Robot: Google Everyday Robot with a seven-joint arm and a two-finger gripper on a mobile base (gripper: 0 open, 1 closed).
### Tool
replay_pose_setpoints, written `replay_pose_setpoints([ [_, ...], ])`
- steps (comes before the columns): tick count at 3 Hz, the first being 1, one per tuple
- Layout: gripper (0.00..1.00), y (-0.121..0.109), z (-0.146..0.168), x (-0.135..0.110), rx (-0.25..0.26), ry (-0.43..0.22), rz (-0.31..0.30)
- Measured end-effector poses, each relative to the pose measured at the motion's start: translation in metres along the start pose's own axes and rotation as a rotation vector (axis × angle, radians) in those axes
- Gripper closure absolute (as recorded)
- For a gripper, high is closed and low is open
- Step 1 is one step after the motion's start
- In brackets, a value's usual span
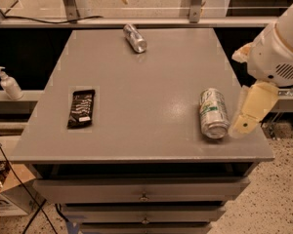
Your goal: Pick 7up can
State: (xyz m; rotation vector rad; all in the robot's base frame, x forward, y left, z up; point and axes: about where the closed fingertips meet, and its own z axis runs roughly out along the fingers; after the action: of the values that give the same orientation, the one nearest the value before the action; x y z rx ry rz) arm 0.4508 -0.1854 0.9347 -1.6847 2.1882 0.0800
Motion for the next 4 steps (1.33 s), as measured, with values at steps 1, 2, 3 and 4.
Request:
replay_pose_setpoints([
  [1,0.0,0.008,0.037,-0.004,-0.073,-0.005,0.001],
  [2,0.0,0.006,0.067,-0.011,-0.122,0.001,-0.011],
  [3,0.0,-0.007,0.083,-0.013,-0.135,0.015,-0.021],
  [4,0.0,-0.015,0.093,-0.008,-0.147,0.039,-0.016],
])
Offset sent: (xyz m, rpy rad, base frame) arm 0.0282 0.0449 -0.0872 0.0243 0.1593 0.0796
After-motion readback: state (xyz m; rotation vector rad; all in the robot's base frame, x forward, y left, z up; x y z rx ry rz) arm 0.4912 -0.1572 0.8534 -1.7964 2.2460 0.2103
